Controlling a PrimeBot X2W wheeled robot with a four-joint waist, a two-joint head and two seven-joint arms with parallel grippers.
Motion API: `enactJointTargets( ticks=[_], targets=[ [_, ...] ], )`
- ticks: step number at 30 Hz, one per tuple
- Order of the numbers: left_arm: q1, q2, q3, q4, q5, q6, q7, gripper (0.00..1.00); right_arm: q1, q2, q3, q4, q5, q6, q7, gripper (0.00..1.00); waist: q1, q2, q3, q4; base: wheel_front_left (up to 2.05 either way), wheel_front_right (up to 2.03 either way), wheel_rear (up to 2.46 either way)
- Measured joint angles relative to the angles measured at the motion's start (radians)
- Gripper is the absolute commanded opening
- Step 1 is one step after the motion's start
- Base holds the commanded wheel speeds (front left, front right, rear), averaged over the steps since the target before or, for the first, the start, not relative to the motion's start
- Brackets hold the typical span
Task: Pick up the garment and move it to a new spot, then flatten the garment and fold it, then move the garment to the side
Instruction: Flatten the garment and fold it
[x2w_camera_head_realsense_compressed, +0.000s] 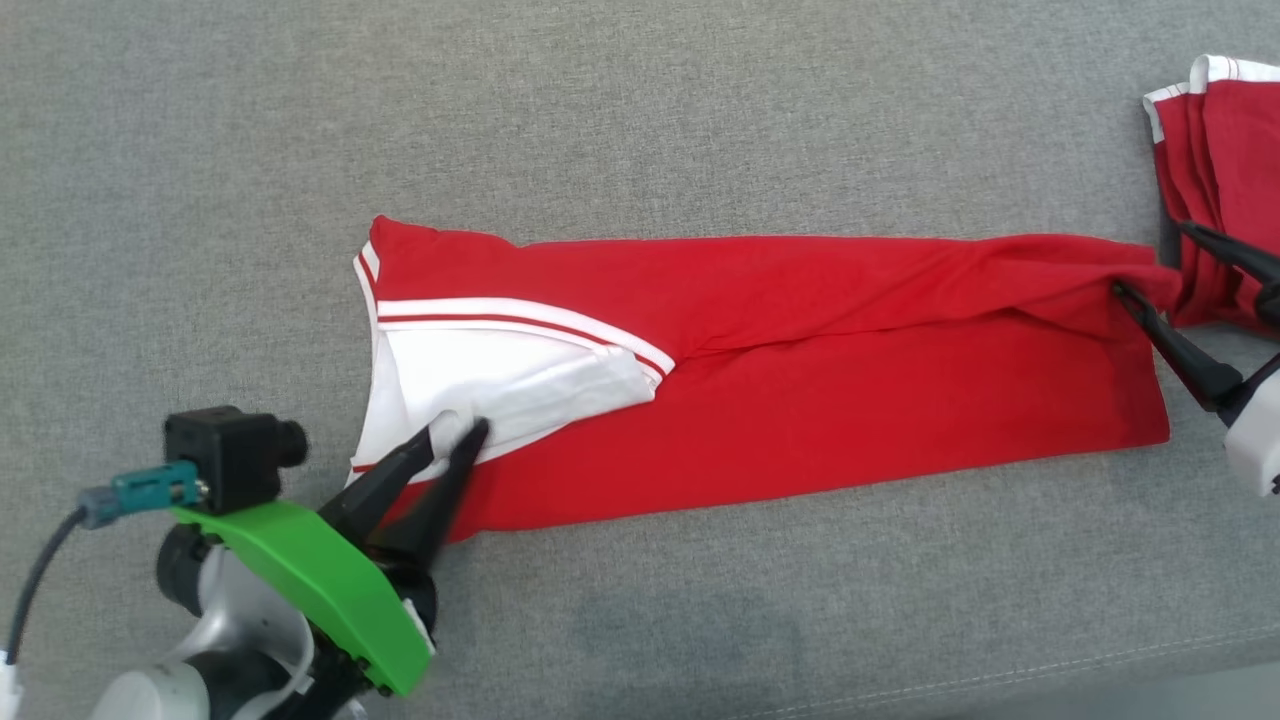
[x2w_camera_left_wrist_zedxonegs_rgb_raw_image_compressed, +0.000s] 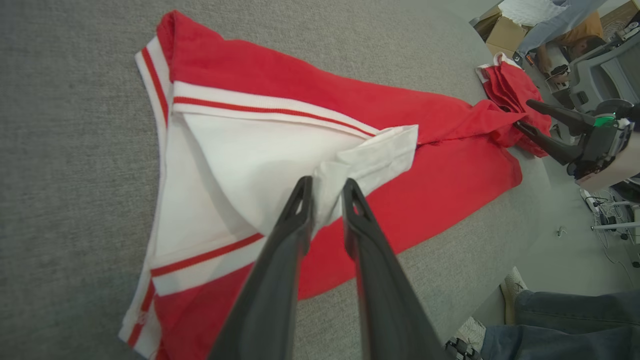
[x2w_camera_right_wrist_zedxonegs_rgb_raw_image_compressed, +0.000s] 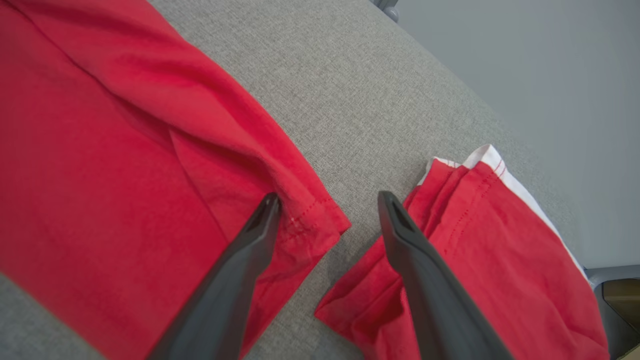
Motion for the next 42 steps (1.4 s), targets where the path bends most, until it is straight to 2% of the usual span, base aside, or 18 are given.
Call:
enactJointTargets(
  ticks=[5, 10, 13, 16, 19, 21, 22, 23, 28, 33, 40, 42],
  targets=[
    [0.026, -0.010, -0.034, -0.002, -0.007, -0.007, 0.002, 1.00, 0.001, 0.025, -0.007, -0.012, 0.012, -0.009, -0.003, 1.00, 0.0000, 0.0000, -0.004, -0.008, 0.00, 0.00, 0.00],
    [0.043, 0.006, -0.007, 0.007, 0.017, -0.004, -0.001, 1.00, 0.015, 0.045, -0.013, -0.039, 0.025, -0.026, -0.011, 1.00, 0.0000, 0.0000, -0.011, -0.019, 0.00, 0.00, 0.00],
    [0.043, 0.018, 0.016, 0.007, 0.038, 0.003, -0.018, 1.00, 0.030, 0.060, -0.044, -0.057, 0.060, -0.057, -0.012, 1.00, 0.0000, 0.0000, -0.014, -0.023, 0.00, 0.00, 0.00],
    [0.042, 0.020, 0.026, 0.011, 0.057, 0.004, -0.037, 1.00, 0.045, 0.103, -0.103, -0.063, 0.124, -0.103, -0.013, 1.00, 0.0000, 0.0000, -0.022, -0.026, 0.00, 0.00, 0.00],
    [0.040, 0.013, 0.038, 0.010, 0.069, 0.004, -0.075, 1.00, 0.110, 0.200, -0.219, -0.052, 0.340, -0.159, -0.013, 1.00, 0.0000, 0.0000, -0.034, -0.027, 0.00, 0.00, 0.00],
    [0.040, 0.008, 0.054, 0.009, 0.087, 0.005, -0.108, 1.00, 0.161, 0.259, -0.265, -0.045, 0.441, -0.167, -0.015, 1.00, 0.0000, 0.0000, -0.042, -0.028, 0.00, 0.00, 0.00],
    [0.040, 0.008, 0.054, 0.009, 0.087, 0.005, -0.108, 1.00, 0.161, 0.259, -0.265, -0.045, 0.441, -0.167, -0.015, 1.00, 0.0000, 0.0000, -0.042, -0.028, 0.00, 0.00, 0.00],
    [0.040, 0.001, 0.058, 0.008, 0.114, 0.004, -0.137, 1.00, 0.198, 0.295, -0.289, -0.044, 0.474, -0.167, -0.015, 1.00, 0.0000, 0.0000, -0.051, -0.030, 0.00, 0.00, 0.00],
    [0.038, -0.004, 0.062, 0.013, 0.193, -0.001, -0.225, 1.00, 0.253, 0.358, -0.361, -0.041, 0.535, -0.167, -0.016, 1.00, 0.0000, 0.0000, -0.074, -0.031, 0.00, 0.00, 0.00],
    [0.037, -0.002, 0.081, 0.019, 0.270, -0.002, -0.310, 1.00, 0.275, 0.378, -0.393, -0.023, 0.535, -0.166, -0.016, 1.00, 0.0000, 0.0000, -0.094, -0.030, 0.00, 0.00, 0.00],
    [0.037, -0.009, 0.077, 0.041, 0.296, -0.001, -0.361, 1.00, 0.275, 0.399, -0.401, 0.021, 0.539, -0.165, -0.016, 1.00, 0.0000, 0.0000, -0.105, -0.028, 0.00, 0.00, 0.00],
    [0.038, -0.011, 0.067, 0.050, 0.296, -0.001, -0.370, 1.00, 0.276, 0.405, -0.395, 0.044, 0.548, -0.155, -0.017, 1.00, 0.0000, 0.0000, -0.107, -0.025, 0.00, 0.00, 0.00]
  ],
)
